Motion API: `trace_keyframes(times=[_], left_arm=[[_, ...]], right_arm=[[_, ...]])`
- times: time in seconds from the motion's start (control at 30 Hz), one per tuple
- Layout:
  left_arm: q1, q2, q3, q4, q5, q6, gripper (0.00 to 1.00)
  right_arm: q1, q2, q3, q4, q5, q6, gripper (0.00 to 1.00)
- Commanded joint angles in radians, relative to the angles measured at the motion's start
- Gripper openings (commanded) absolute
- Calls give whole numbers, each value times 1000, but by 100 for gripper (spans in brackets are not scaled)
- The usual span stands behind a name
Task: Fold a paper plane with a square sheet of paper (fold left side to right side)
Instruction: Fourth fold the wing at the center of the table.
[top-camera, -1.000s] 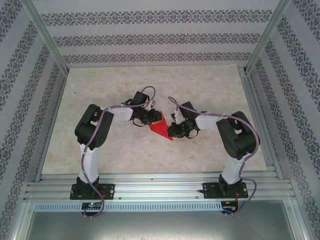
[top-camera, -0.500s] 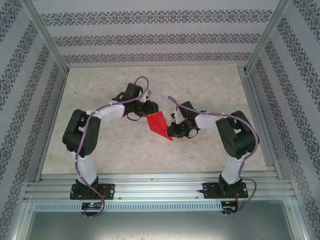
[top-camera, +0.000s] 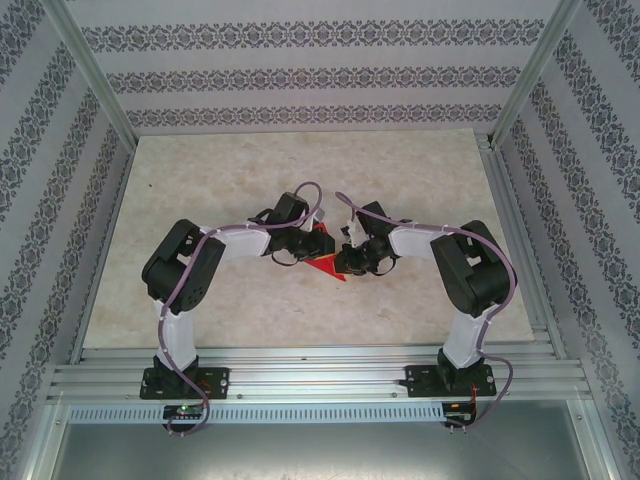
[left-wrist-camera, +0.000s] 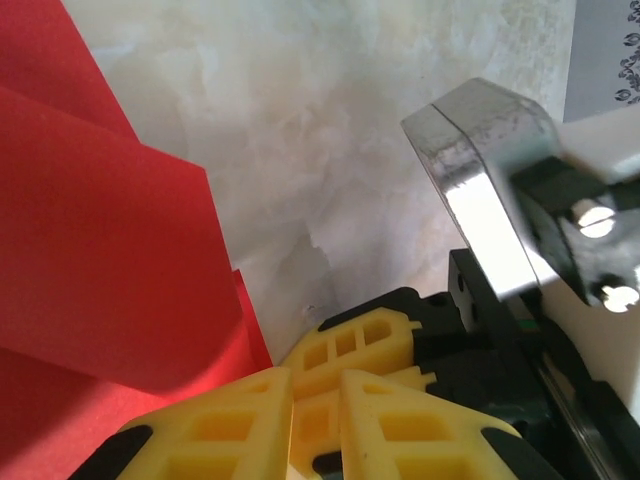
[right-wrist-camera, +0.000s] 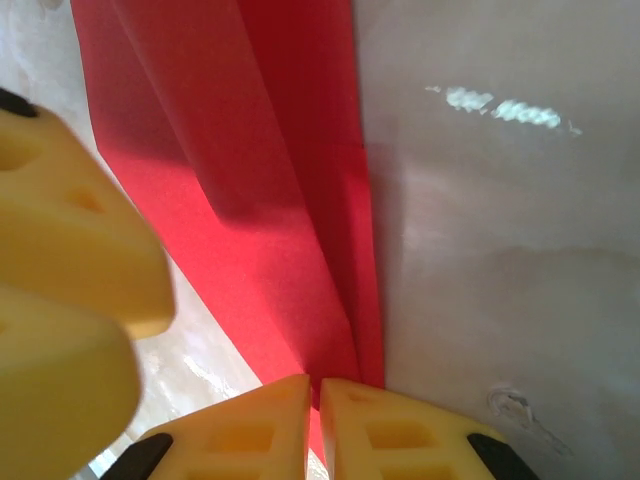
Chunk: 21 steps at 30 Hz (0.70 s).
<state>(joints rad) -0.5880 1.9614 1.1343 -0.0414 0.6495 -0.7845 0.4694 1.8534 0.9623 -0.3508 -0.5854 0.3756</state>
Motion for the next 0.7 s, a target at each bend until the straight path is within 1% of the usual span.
trace_keyframes(times=[0.0,0.23,0.4,0.53,0.67], left_arm=[[-25,26,-4,65,11,-35,20],[-31,54,-35,81,-13,-51,18],[-30,67,-18,2,-72,9,18],[-7,74,-23,-14,-99,34,18],[20,95,2,-59,-132,95,18]], right_arm=[[28,93,-46,-105,123,6,14],[29,95,-45,-108,125,8,14],[29,93,-45,-117,135,8,14],[30,93,-49,-120,141,9,14],[34,93,-48,-132,154,5,14]])
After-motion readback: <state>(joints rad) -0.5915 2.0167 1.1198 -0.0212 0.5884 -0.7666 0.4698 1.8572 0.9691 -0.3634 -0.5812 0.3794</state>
